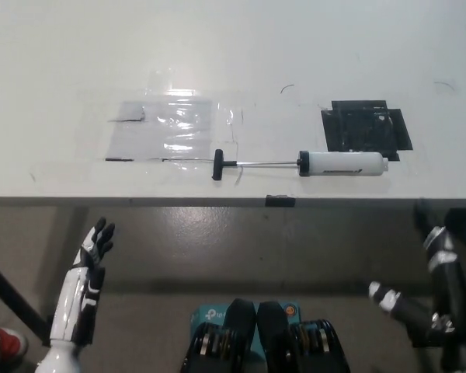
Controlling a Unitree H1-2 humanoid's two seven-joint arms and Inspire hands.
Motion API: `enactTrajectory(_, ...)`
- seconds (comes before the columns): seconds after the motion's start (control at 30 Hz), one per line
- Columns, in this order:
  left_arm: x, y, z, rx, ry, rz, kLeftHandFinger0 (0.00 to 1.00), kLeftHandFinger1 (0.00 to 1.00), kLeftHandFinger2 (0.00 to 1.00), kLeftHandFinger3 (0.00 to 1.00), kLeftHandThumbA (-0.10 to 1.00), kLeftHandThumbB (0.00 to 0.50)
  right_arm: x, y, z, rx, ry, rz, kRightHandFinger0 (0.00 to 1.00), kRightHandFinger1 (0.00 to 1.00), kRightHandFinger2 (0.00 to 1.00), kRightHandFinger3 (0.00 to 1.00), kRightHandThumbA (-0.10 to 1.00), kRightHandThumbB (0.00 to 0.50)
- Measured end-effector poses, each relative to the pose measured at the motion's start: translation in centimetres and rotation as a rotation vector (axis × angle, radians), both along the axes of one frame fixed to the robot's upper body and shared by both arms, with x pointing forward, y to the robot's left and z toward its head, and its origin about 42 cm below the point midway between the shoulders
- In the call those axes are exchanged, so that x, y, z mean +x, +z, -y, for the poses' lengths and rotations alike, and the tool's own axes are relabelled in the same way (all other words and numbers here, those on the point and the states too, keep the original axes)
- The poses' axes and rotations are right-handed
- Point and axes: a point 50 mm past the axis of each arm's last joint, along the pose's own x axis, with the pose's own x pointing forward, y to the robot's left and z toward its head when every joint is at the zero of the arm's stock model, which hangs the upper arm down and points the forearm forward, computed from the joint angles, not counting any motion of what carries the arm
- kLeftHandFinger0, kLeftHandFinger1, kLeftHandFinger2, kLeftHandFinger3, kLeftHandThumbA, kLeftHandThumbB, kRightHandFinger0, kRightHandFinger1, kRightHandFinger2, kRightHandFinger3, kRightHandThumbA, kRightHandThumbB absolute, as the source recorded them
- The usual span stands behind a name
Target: The robot uses right hand to pick up a small white air pumper and uses its left hand to compress it, and then puts it on the desk
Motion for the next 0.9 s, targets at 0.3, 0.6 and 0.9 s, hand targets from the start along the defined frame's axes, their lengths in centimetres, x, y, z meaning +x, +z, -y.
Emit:
enactTrajectory(0.3,0.8,0.6,1.0,0.018,-0.042,0.020,1.00,1.00,1.00,1.00,1.00,0.352,5.8,12.6,1.6,-0.275,0.003,0.284,1.00,1.00,1.00,1.00,0.82,0.227)
enactTrajectory(0.6,1.0,0.7,1.1,0.031,-0.065,0.017,1.00,1.00,1.00,1.00,1.00,0.352,13.6,19.7,1.5,-0.589,0.087,0.187,1.00,1.00,1.00,1.00,0.85,0.327)
enactTrajectory(0.9,0.9,0.6,1.0,0.049,-0.089,0.010,1.00,1.00,1.00,1.00,1.00,0.329,21.0,19.5,-1.1,-0.888,0.192,-0.111,1.00,1.00,1.00,1.00,0.90,0.388)
